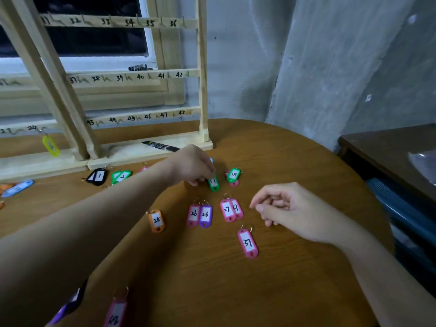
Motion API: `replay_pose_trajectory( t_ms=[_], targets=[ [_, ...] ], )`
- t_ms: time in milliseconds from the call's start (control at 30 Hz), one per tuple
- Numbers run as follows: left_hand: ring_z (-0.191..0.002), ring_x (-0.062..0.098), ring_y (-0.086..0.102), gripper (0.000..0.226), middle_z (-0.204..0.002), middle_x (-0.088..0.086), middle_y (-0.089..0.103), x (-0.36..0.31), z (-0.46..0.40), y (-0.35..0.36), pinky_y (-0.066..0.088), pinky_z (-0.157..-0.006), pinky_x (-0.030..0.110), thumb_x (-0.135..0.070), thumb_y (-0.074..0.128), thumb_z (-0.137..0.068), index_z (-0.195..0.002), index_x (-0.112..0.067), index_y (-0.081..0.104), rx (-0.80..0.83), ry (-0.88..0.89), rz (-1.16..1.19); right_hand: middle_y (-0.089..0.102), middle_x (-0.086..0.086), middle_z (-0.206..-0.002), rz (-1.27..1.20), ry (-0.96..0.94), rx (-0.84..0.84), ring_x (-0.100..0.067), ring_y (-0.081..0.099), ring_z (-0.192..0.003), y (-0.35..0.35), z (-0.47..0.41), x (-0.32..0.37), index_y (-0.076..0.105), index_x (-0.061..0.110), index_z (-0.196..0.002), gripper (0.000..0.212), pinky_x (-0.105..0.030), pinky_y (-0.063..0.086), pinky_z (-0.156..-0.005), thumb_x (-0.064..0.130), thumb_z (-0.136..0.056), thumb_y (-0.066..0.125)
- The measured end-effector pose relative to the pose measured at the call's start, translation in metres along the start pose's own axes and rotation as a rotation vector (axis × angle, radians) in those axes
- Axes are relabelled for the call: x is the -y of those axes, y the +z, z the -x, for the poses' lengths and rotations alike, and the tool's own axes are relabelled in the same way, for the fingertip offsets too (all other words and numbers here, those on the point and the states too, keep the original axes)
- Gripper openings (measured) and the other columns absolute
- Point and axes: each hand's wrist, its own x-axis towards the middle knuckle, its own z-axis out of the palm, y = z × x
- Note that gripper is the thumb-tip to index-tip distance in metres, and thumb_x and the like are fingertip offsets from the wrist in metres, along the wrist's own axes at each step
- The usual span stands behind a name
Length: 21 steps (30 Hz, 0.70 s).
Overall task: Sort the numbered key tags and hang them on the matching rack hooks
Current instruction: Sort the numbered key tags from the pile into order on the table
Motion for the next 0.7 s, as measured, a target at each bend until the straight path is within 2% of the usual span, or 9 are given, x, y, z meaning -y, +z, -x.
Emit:
replay_pose_trajectory(
  t_ms=[167, 267, 367, 467, 600, 700],
  targets=[
    [-0.071, 0.019, 0.068, 0.012, -0.088, 0.008, 0.071, 0.002, 0.001, 0.009, 0.053, -0.050, 0.024, -0.019, 0.083, -0.081, -0.085, -0.017, 0.072, -0.123, 0.091, -0.113, 0.071, 0.003, -0.082, 0.007, 0.003, -0.021, -0.011, 0.072, -0.077, -0.002, -0.006, 0.012, 0.073, 0.027, -0.099, 0.013, -0.025, 0.058, -0.072, 0.020, -0.099, 0.062],
    [-0.073, 0.015, 0.062, 0.014, -0.093, 0.003, 0.068, 0.004, 0.013, -0.002, 0.044, -0.052, 0.023, -0.026, 0.081, -0.082, -0.089, -0.017, 0.071, -0.248, 0.150, -0.179, 0.071, 0.001, -0.079, 0.005, -0.012, -0.035, -0.011, 0.071, -0.075, 0.000, -0.011, 0.025, 0.073, 0.023, -0.098, 0.013, -0.023, 0.057, -0.069, 0.018, -0.099, 0.061],
    [-0.077, 0.020, 0.063, 0.009, -0.090, 0.005, 0.069, 0.017, 0.034, -0.034, 0.045, -0.059, 0.028, -0.024, 0.074, -0.088, -0.091, -0.016, 0.072, -0.370, 0.168, -0.225, 0.070, 0.000, -0.075, -0.002, -0.055, -0.045, -0.010, 0.070, -0.070, 0.011, -0.021, 0.044, 0.074, 0.020, -0.096, 0.013, -0.021, 0.055, -0.066, 0.015, -0.099, 0.062],
    [-0.078, 0.023, 0.064, 0.007, -0.082, 0.003, 0.068, 0.052, 0.071, -0.081, 0.041, -0.065, 0.028, -0.025, 0.070, -0.090, -0.086, -0.020, 0.069, -0.457, 0.122, -0.300, 0.069, -0.003, -0.074, 0.000, -0.098, -0.051, -0.010, 0.069, -0.066, 0.033, -0.037, 0.069, 0.074, 0.018, -0.094, 0.013, -0.023, 0.051, -0.062, 0.015, -0.098, 0.062],
    [-0.064, 0.016, 0.058, 0.008, -0.074, -0.003, 0.065, 0.136, 0.143, -0.133, 0.037, -0.057, 0.029, -0.020, 0.069, -0.091, -0.082, -0.021, 0.068, -0.555, -0.003, -0.311, 0.070, -0.008, -0.080, 0.018, -0.154, -0.005, -0.018, 0.071, -0.072, 0.079, -0.063, 0.105, 0.073, 0.017, -0.096, 0.011, -0.027, 0.053, -0.065, 0.017, -0.098, 0.062],
    [-0.063, 0.013, 0.057, 0.012, -0.073, -0.002, 0.066, 0.207, 0.198, -0.150, 0.041, -0.058, 0.027, -0.019, 0.071, -0.088, -0.078, -0.025, 0.068, -0.622, -0.156, -0.254, 0.066, 0.000, -0.072, 0.011, -0.210, 0.060, -0.014, 0.069, -0.066, 0.117, -0.087, 0.134, 0.073, 0.019, -0.095, 0.012, -0.023, 0.050, -0.060, 0.015, -0.098, 0.061]
  ],
)
